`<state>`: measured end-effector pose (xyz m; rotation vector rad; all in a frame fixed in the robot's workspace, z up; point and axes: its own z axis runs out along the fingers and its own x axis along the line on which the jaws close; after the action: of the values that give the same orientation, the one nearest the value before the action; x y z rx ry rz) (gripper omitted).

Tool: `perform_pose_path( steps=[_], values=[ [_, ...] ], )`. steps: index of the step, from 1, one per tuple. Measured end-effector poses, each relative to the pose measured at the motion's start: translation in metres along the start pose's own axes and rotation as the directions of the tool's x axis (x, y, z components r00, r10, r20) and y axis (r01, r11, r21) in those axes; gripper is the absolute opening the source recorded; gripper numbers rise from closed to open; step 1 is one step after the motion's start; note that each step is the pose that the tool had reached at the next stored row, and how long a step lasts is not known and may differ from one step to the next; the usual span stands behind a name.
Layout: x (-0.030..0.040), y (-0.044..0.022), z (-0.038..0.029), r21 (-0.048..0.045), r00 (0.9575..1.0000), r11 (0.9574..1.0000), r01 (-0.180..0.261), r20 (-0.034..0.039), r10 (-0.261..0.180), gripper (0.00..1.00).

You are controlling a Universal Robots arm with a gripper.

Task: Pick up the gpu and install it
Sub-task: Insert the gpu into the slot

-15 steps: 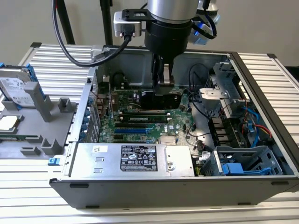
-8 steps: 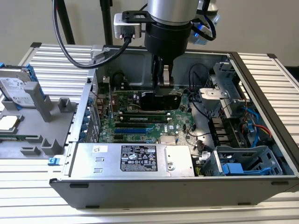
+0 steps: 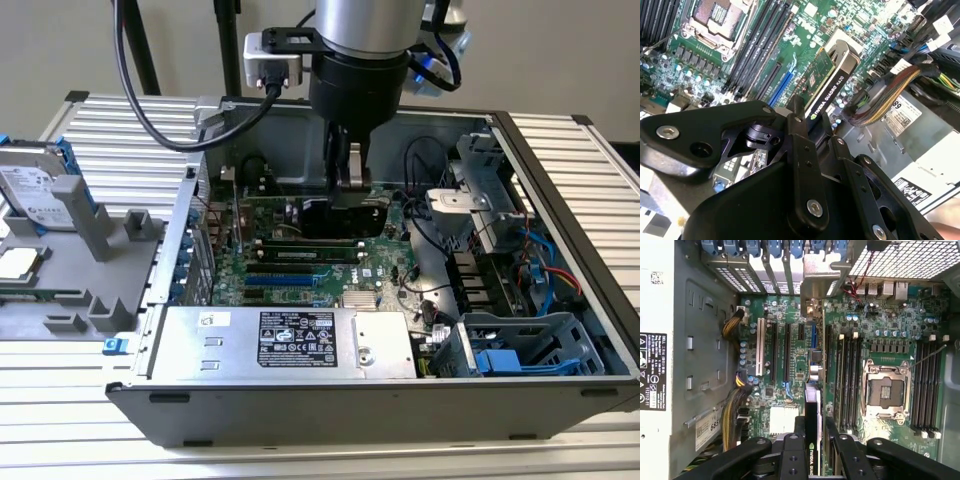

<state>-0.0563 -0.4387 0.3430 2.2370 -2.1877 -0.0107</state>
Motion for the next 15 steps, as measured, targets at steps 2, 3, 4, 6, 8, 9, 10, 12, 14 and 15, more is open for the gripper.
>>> perform_pose_path(
  steps=[2, 3, 4, 6, 8, 9, 10, 12, 14, 15],
  values=[
    [0.0, 0.0, 0.0012, 0.0, 1.0, 1.0, 0.0, -0.0002, 0.0, 0.0],
    [0.0, 0.0, 0.0018, -0.0001, 1.0, 1.0, 0.0, -0.0003, 0.0, 0.0],
    [0.0, 0.0, 0.0024, 0.0, 1.0, 1.0, 0.0, -0.0004, 0.0, 0.0],
    [0.0, 0.0, 0.0035, 0.0, 1.0, 1.0, 0.0, -0.0006, 0.0, 0.0],
    [0.0, 0.0, 0.0045, -0.0001, 1.0, 1.0, 0.0, -0.001, 0.0, 0.0],
    [0.0, -0.0001, 0.0051, 0.0, 1.0, 1.0, 0.0, -0.001, 0.0, 0.0],
    [0.0, -0.0001, 0.0057, 0.0, 1.0, 1.0, 0.0, -0.001, 0.0, 0.0],
    [0.0, -0.0001, 0.0068, 0.0, 1.0, 1.0, 0.0, -0.001, 0.0, 0.0],
    [0.0, -0.0001, 0.0078, 0.0, 1.0, 1.0, 0.0, -0.0011, 0.0, 0.0],
    [0.0, -0.0001, 0.0082, -0.0001, 1.0, 1.0, 0.0, -0.0011, 0.0, 0.0]
  ],
)
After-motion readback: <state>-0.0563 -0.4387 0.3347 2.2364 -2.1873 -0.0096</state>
